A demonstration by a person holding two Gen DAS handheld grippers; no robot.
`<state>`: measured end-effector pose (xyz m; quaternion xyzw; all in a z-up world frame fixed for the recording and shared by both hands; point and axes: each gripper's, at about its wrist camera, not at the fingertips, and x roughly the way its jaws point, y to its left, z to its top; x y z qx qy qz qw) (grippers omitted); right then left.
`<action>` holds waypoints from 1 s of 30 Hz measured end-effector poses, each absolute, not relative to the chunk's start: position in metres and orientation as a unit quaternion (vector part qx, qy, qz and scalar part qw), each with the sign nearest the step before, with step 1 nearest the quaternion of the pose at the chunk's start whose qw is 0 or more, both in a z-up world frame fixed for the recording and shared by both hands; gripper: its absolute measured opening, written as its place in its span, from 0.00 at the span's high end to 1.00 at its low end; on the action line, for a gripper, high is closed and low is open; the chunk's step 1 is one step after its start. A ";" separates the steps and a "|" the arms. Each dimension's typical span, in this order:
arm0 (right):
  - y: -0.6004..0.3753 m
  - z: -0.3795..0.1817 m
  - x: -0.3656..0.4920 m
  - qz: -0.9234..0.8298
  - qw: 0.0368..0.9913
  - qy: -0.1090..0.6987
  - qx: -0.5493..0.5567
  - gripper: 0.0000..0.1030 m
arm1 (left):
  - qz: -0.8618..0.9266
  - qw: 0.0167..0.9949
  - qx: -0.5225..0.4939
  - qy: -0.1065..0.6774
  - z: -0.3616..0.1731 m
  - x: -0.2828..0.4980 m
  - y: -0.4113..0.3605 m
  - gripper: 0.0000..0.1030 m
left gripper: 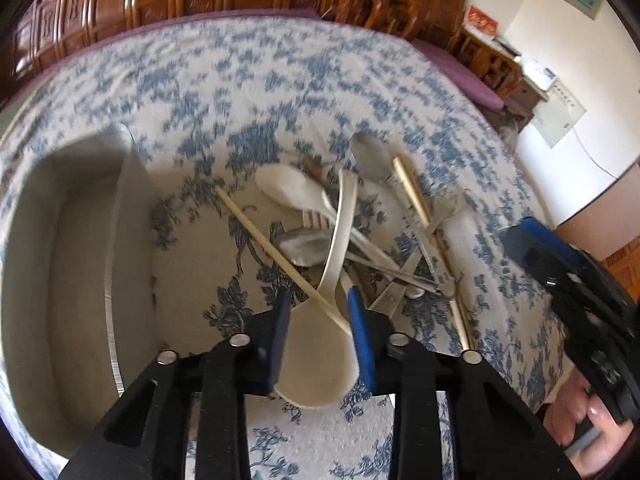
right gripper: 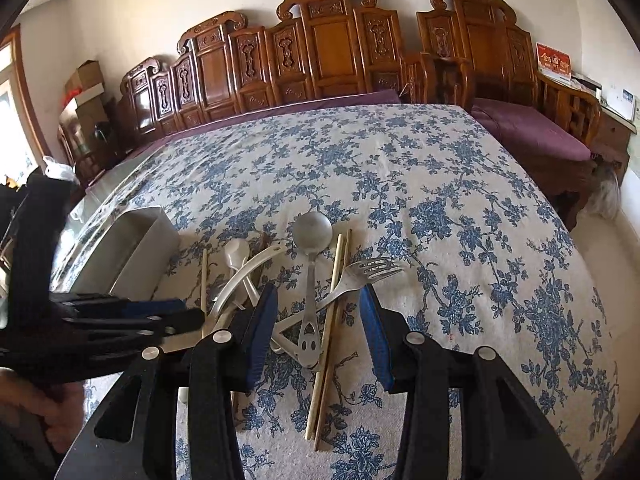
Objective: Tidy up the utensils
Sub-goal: 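Reach the left tool into the utensil pile and grasp a chopstick, then lift the chopstick with the left tool while the right tool grasps a white plastic spoon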
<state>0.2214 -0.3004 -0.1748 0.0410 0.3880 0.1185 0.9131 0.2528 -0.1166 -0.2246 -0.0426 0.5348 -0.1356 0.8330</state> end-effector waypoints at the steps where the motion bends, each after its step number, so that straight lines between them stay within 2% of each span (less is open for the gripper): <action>1: -0.301 -0.173 0.221 0.119 0.914 0.386 0.043 0.56 | -0.134 0.829 -0.048 0.540 -0.229 0.254 -0.117 0.75; 5: -0.302 -0.173 0.220 0.118 0.914 0.385 0.045 0.56 | -0.126 0.825 -0.061 0.547 -0.235 0.255 -0.119 0.77; 7: -0.301 -0.172 0.220 0.118 0.914 0.385 0.047 0.56 | -0.127 0.824 -0.067 0.548 -0.236 0.255 -0.119 0.85; 12: -0.301 -0.171 0.219 0.117 0.915 0.384 0.046 0.56 | -0.130 0.821 -0.081 0.550 -0.233 0.253 -0.120 0.96; 30: -0.271 -0.186 0.227 0.162 0.894 0.414 0.063 0.56 | -0.144 0.862 -0.052 0.483 -0.175 0.210 -0.081 0.96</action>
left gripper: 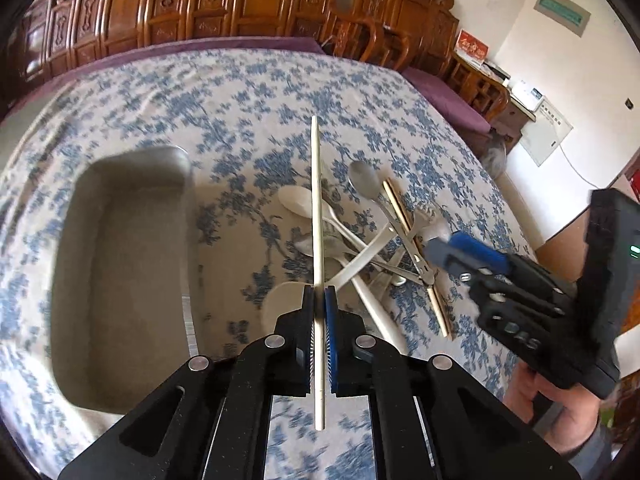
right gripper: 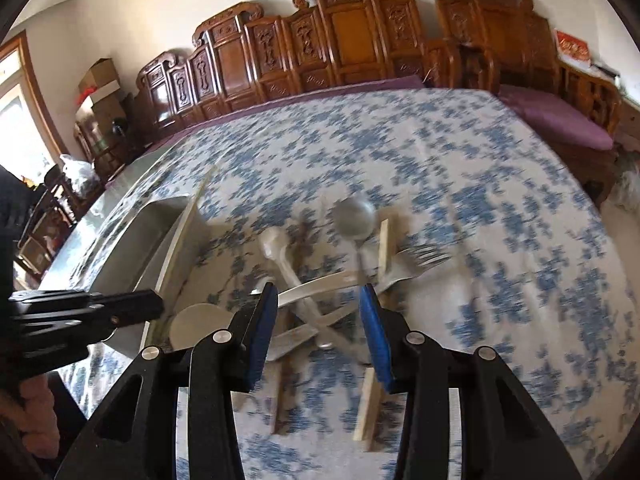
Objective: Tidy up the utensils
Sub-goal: 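Lift the chopstick with the left tool while the right tool grasps a white plastic spoon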
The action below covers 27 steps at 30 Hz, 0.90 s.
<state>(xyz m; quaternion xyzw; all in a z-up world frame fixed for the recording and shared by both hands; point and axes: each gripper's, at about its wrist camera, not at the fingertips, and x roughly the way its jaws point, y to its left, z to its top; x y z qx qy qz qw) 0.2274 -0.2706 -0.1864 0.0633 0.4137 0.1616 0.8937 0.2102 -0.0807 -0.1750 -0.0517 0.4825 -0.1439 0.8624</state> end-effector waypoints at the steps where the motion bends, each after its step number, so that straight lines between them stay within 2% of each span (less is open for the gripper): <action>1: -0.265 -0.190 0.230 0.165 0.890 0.420 0.068 0.56 | -0.143 0.864 -0.049 0.480 -0.173 0.209 -0.079 0.96; 15: -0.225 -0.228 0.262 0.144 0.869 0.467 0.083 0.58 | -0.141 0.884 -0.049 0.443 -0.151 0.203 -0.037 0.96; 18: -0.225 -0.228 0.265 0.136 0.872 0.463 0.083 0.61 | -0.139 0.887 -0.047 0.437 -0.151 0.203 -0.031 0.96; 20: -0.226 -0.227 0.266 0.135 0.872 0.462 0.087 0.68 | -0.138 0.888 -0.047 0.436 -0.152 0.203 -0.028 0.96; 27: -0.225 -0.227 0.273 0.137 0.874 0.458 0.088 0.84 | -0.131 0.890 -0.051 0.435 -0.156 0.205 -0.017 0.96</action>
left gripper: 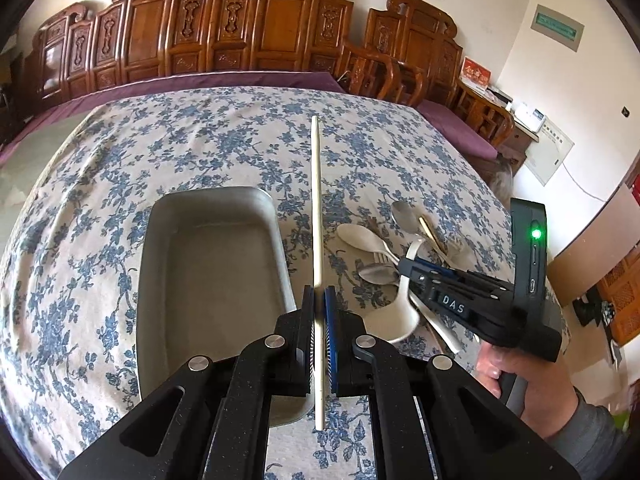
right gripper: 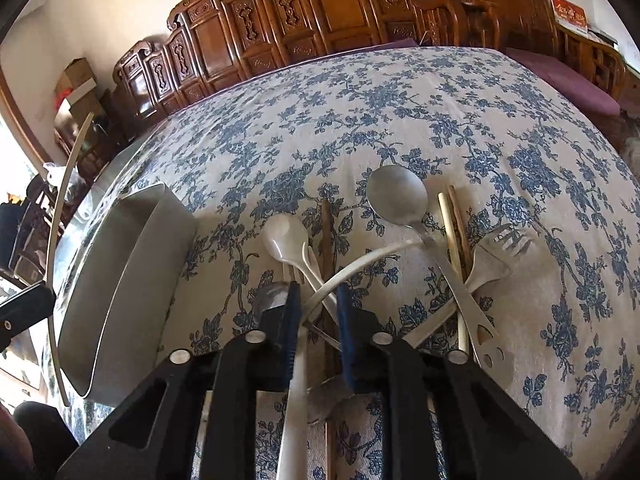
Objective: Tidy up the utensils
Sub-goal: 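Lift the chopstick with the left tool while the right tool grasps a white plastic spoon, then lower the chopstick into the tray and open the left tool while the right tool carries the spoon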
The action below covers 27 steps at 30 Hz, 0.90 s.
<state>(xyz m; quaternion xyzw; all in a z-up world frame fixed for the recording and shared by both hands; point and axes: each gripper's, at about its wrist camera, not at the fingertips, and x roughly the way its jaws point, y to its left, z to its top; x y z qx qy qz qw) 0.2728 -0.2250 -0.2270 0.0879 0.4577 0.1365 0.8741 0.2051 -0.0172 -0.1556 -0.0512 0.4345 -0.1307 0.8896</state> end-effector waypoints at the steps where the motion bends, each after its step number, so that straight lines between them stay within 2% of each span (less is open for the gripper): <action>1: -0.225 -0.227 0.273 0.137 0.874 0.458 0.088 0.85 | -0.130 0.890 -0.051 0.434 -0.156 0.205 -0.016 0.96; 7: -0.229 -0.220 0.270 0.142 0.877 0.449 0.097 0.96 | -0.126 0.892 -0.047 0.432 -0.153 0.204 -0.013 0.96; 16: -0.233 -0.188 0.254 0.184 0.888 0.407 0.114 0.96 | -0.120 0.890 -0.018 0.440 -0.151 0.212 -0.002 0.96; 27: -0.217 -0.170 0.243 0.217 0.894 0.381 0.098 0.96 | -0.077 0.876 -0.012 0.475 -0.190 0.229 0.031 0.96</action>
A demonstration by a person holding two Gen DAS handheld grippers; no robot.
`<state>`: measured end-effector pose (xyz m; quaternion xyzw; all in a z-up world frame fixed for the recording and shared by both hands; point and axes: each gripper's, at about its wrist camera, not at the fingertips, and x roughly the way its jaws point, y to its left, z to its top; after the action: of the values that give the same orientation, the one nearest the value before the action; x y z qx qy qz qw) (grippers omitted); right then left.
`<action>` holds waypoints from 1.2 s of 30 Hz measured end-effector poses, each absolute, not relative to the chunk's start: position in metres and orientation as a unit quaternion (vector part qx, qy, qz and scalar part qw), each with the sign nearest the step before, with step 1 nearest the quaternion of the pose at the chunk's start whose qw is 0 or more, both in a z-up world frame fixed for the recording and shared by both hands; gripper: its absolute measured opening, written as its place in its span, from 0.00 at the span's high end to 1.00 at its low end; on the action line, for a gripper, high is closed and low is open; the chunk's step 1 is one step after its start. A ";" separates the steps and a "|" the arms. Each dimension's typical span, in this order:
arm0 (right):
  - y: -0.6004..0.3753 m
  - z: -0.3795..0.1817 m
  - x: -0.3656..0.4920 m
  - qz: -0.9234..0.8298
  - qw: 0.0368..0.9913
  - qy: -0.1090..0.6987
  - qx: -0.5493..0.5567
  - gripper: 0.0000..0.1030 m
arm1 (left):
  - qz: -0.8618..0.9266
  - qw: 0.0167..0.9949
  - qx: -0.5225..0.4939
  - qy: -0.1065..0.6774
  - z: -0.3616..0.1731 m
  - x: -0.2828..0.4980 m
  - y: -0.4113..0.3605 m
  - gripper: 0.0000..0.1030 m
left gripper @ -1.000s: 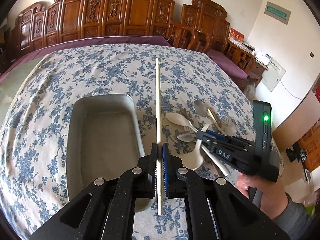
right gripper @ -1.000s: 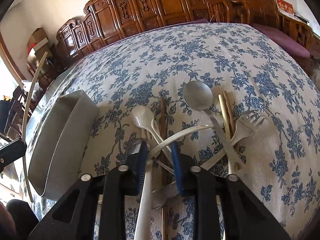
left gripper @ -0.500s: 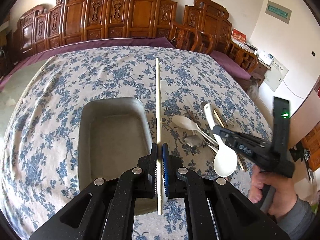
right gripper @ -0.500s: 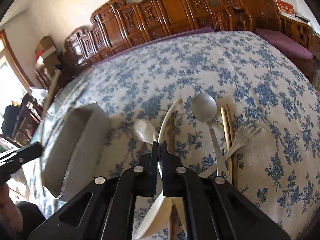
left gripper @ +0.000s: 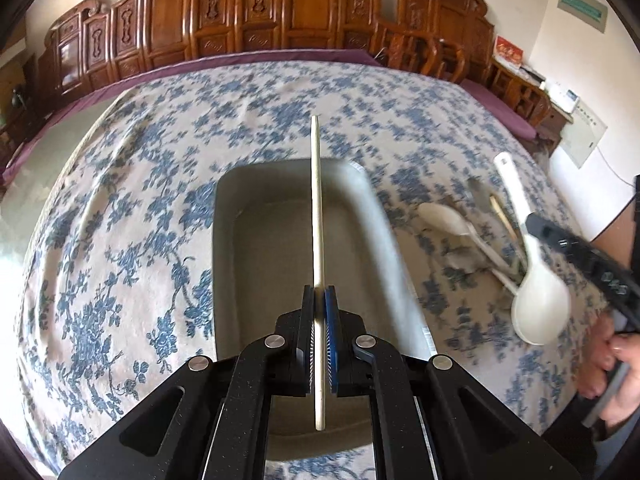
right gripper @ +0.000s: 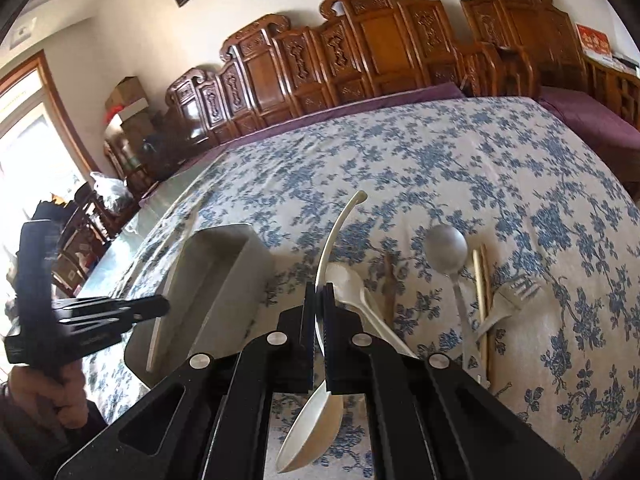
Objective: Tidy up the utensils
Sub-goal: 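Lower the chopstick into the tray and open the left tool while the right tool carries the spoon, then lower the white spoon into the tray and open the right tool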
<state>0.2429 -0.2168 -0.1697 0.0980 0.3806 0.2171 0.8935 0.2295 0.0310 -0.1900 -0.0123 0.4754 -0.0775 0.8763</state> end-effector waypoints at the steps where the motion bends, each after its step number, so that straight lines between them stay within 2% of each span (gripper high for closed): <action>1: -0.214 -0.168 0.242 0.219 0.894 0.379 0.095 0.96 | -0.076 0.875 -0.012 0.478 -0.193 0.230 0.032 0.96; 11: -0.183 -0.146 0.233 0.247 0.895 0.364 0.072 0.96 | -0.060 0.866 -0.001 0.497 -0.212 0.235 0.039 0.96; 27: -0.110 -0.130 0.232 0.290 0.887 0.357 0.034 0.96 | -0.037 0.898 -0.026 0.437 -0.172 0.219 0.073 0.94; 36: -0.076 -0.140 0.244 0.301 0.880 0.366 0.025 0.96 | -0.020 0.907 -0.035 0.420 -0.162 0.216 0.092 0.94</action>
<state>0.2444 -0.0757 -0.1402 0.0253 0.3665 0.3009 0.8801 0.2163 0.0923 -0.1623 -0.0349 0.4195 -0.0195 0.9069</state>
